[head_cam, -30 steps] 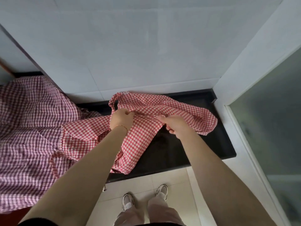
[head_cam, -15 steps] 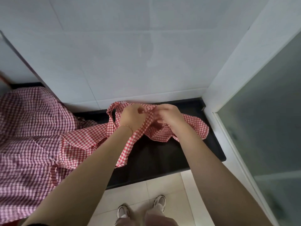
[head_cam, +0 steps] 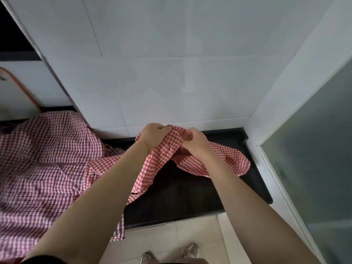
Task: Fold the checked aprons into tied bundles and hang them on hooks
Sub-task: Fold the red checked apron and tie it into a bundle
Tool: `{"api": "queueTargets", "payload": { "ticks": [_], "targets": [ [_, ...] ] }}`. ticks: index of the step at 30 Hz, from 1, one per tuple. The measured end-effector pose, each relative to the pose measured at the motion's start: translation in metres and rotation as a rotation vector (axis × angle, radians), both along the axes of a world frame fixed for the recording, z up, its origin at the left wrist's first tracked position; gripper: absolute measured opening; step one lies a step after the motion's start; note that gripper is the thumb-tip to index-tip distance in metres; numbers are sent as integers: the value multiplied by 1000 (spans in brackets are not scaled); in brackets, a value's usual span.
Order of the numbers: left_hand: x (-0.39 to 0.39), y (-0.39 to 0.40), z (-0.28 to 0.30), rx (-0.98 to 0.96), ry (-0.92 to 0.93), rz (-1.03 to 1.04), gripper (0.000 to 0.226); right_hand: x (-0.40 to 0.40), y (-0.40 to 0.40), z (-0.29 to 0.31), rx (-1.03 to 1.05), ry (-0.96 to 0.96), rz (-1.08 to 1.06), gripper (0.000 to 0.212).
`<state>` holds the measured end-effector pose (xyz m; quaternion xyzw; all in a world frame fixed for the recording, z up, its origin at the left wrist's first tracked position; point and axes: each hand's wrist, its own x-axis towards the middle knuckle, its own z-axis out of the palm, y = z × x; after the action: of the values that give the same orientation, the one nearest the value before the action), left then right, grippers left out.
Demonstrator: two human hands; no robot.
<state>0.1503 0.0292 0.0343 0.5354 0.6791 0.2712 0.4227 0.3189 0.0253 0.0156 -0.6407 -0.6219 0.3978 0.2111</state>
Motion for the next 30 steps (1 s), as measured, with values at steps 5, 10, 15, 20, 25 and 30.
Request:
{"api": "queueTargets", "payload": {
  "ticks": [5, 10, 15, 20, 25, 30],
  "targets": [
    [0, -4, 10, -96, -52, -107, 35, -6, 12, -34, 192, -184, 22, 33],
    [-17, -3, 10, -7, 126, -34, 43, 11, -5, 3, 203, -361, 11, 13],
    [-12, -3, 4, 56, 302, 46, 16, 32, 2, 16, 150, -225, -15, 10],
    [9, -8, 4, 237, 256, 89, 6, 43, 8, 45, 55, -70, -36, 8],
    [46, -21, -2, 231, 278, -267, 47, 49, 12, 59, 63, -1, -103, 8],
    [55, -24, -7, 316, 220, -65, 20, 66, 19, 60, 42, 86, -221, 12]
  ]
}}
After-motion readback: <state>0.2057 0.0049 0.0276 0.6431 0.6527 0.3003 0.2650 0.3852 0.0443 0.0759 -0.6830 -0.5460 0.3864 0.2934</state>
